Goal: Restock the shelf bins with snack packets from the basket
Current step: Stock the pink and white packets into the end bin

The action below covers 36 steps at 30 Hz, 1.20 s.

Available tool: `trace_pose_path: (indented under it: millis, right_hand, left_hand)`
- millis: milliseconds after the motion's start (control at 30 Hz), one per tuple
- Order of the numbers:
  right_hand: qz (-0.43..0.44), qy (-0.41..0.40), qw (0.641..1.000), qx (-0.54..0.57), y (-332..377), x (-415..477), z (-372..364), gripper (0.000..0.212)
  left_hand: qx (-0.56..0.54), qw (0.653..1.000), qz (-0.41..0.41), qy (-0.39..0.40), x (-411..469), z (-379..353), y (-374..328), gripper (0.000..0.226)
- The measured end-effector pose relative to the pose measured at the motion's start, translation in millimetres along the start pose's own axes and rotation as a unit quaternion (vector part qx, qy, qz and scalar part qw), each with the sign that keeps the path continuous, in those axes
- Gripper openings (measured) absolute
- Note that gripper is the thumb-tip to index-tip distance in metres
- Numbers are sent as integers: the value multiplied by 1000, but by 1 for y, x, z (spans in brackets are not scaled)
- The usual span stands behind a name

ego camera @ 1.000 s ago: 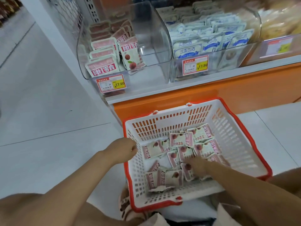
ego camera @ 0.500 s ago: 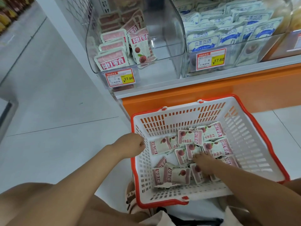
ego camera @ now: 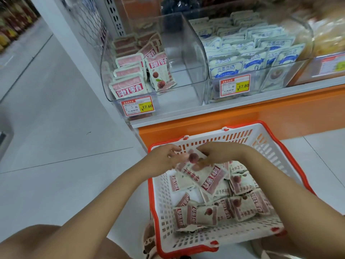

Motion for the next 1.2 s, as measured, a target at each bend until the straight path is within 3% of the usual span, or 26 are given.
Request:
trace_pose_path:
  millis: [133,233,333,400,467,533,567,700,833,933,1000,1067,1200]
  right_hand:
    - [48,-64,986,149,45,-28,32,28]
    - [53,-72,947,309,64,-42,45,38]
    - [46,-101,940,322,74,-47,53,42]
    - [62,-114,920,369,82,-49,57,31]
    - [110,-131,858,484,89,-49,65,22]
    - [176,-132,767,603,98,-50,73,43]
    - [202,-138,746,620,105,-51,76,53]
    - [171,-276,818,475,133,-40,83,45]
    - [149,-382,800,438,150,-25,115,17]
    - [144,-462,800,355,152,-17,158,25]
    - [121,-503,811,273,153,-12,185,31]
    - [49,-499,847,176,151,4,201,27]
    - [-95,-406,902,114,137,59,198,21]
  left_hand:
    - [-177,983,1,-56,-13,33,-16,29]
    - [-290,956,-28,-35,-23,53,-28,36]
    - [-322,945,-40,-28,-30,65,-37,31]
    - [-366,928,-32,-54,-32,71,-40,23]
    - [-461,881,-34,-105,-33,81,-43,16]
    - [-541,824,-53,-160,-36,95,-45,14]
    - [-563,802,-71,-186,-36,102,-47,16]
    - [-560,784,-105,-245,-34,112,-49,27]
    - [-484,825,-112,-270,-28,114,-48,18]
    - [-224,885,-130,-386,-25,121,-43,15]
    - [-16,890,-155,-429,-25,119,-46,22]
    - [80,893,-165,-412,-21,115,-47,29]
    - [117,898,-154,-396,-16,118,-42,35]
Point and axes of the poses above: each hand's wrist, its own x-axis towards the middle knuckle, its own z-axis out of the back of the hand, y = z × x, the point moved 4 cm from there along x, towards the middle knuckle, and after that the axes turned 2 degrees about -y, right-handed, at the moved point
